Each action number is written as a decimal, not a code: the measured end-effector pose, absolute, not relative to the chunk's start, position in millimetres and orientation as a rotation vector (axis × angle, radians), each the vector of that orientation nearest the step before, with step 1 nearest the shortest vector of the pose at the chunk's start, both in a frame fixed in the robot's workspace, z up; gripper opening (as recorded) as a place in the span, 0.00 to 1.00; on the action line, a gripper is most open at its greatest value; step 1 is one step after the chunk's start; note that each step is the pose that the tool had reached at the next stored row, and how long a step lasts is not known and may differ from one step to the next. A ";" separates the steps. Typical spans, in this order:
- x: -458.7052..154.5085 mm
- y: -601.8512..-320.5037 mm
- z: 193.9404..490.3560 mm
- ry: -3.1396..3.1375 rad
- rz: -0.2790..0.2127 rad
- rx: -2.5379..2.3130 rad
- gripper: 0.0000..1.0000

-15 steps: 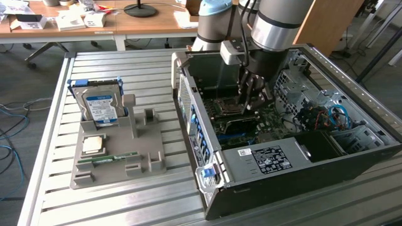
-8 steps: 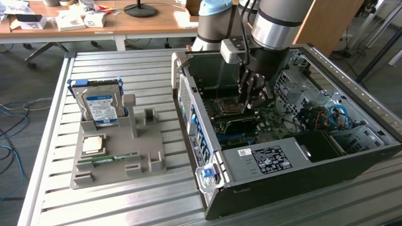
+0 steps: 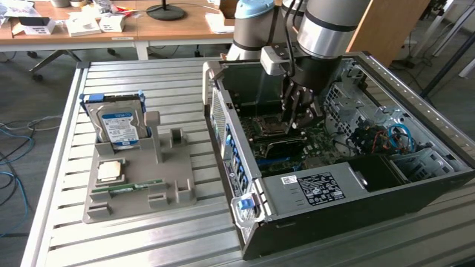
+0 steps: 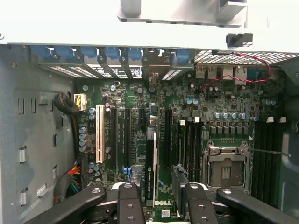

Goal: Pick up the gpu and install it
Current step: 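Press down on the gpu until it lock into place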

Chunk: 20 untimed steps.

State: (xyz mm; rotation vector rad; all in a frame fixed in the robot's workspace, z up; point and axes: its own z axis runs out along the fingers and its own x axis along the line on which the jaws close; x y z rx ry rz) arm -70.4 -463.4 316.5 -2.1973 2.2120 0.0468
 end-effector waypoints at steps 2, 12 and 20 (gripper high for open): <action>-70.4 -463.4 316.5 2.212 0.047 -2.197 0.40; -70.4 -463.4 316.5 2.212 0.047 -2.197 0.11; -70.4 -463.3 316.5 2.212 0.047 -2.197 0.11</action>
